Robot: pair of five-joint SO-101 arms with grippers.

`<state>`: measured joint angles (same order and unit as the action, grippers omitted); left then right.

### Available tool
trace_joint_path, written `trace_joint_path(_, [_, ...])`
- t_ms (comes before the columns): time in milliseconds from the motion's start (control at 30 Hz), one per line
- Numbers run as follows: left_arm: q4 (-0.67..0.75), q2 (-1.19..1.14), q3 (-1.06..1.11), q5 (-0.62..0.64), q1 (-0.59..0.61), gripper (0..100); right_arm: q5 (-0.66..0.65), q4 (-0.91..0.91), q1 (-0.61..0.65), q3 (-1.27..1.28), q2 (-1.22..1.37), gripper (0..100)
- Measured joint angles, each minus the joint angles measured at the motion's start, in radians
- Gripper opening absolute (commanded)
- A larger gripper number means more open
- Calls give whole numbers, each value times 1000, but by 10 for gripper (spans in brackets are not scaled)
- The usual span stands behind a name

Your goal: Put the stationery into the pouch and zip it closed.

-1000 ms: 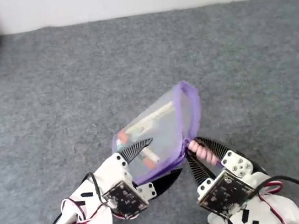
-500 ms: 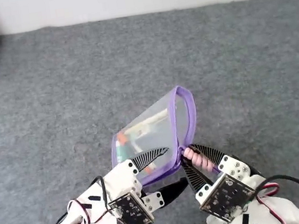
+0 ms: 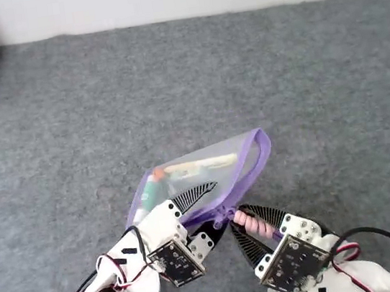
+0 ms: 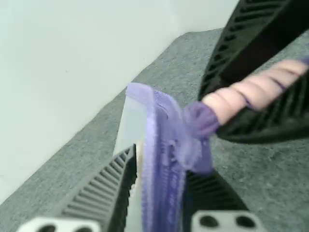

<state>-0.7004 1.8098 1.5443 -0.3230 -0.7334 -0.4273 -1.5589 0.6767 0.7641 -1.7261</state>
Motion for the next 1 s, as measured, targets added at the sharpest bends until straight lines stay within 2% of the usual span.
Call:
trace_joint_path(133, [6, 0, 0, -5, 0, 12, 0, 0, -2, 0, 0, 8])
trace_joint_path(233, [-3, 0, 0, -17, 0, 11, -26, 34, -86, 0, 0, 8])
trace_joint_path(400, [-143, 0, -80, -17, 0, 11, -71, 149, -261, 0, 2, 8])
trace_joint_path(600, [-330, 0, -216, -18, 0, 10, -74, 206, -339, 2, 5, 8])
trace_joint_path(833, [-393, -2, -247, -17, 5, 9, -118, 345, -471, 196, 2, 8])
trace_joint_path(1000, [-430, -2, -269, -17, 11, 9, -121, 394, -488, 262, 0, 8])
